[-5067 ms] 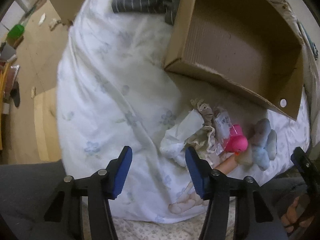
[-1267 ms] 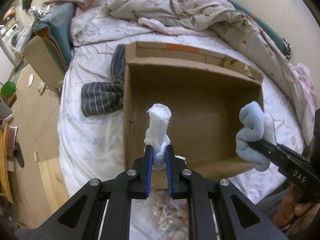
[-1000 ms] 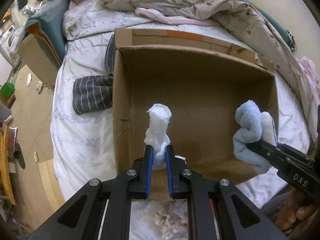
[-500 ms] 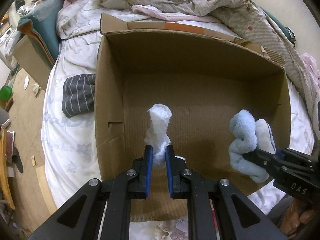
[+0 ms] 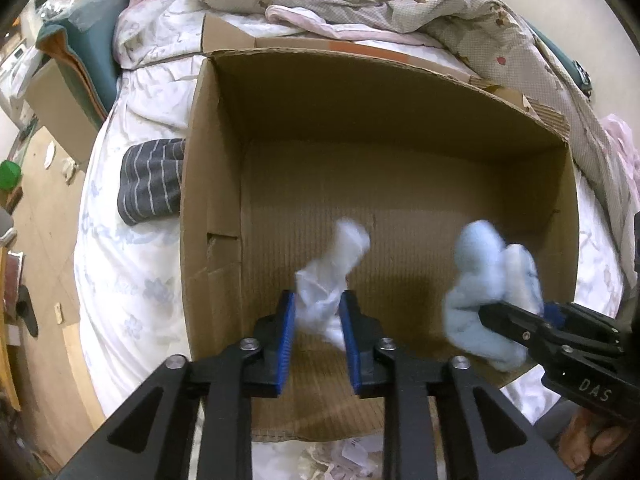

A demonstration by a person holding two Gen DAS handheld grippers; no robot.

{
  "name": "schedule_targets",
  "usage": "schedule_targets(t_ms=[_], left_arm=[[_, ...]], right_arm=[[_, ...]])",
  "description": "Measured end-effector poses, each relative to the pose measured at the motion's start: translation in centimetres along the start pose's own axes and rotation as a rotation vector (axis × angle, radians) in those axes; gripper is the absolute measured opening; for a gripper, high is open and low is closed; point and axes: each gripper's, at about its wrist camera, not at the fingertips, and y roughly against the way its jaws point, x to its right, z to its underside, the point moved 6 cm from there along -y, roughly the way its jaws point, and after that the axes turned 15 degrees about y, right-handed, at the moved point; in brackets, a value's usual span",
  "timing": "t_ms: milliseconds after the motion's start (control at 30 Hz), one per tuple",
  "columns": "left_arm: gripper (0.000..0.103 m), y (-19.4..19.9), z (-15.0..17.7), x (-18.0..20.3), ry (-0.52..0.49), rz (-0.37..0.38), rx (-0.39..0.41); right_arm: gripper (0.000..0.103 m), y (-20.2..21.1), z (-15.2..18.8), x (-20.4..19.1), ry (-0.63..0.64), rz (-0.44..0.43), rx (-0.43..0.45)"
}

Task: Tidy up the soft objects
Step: 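Open the left gripper and right gripper to drop both items into the box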

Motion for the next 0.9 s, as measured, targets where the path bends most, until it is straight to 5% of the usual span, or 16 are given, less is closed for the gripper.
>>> schedule_targets(t_ms=[200,467,633,733,867,900], left_arm=[[0.058,0.9,-0.2,0.0,0.003,0.002,0.035],[0.061,2.8,-0.7,-0.1,0.006,0.019,0.090],[0.061,3.9,-0.8,-0.8,0.028,0.017,0.114],[0.061,4.4,-0.7,-0.9,0.030,0.023,0.117],[0.062,4.4,-0.2,-0.8,0.031,0.016,0.089],[0.069,4.5,-0.1,-0.8,0.035,0.018,0.094]], right_arm=[[0.054,0.6,-0.4,-0.2,0.003,-0.011,0.034],[0.084,2.6,-1.6,-0.2,0.024,0.051,0.107],[0.090,3.8,-1.7,-0.1,0.026,0.075,0.142],[0.103,4.5,-2.0,0.0,0.020,0.088,0.174],[0.103,5.2,-2.0,-0.2,0.011,0.079,0.203],[0.103,5.4,-1.9,-0.2,0.009,0.081,0.207]])
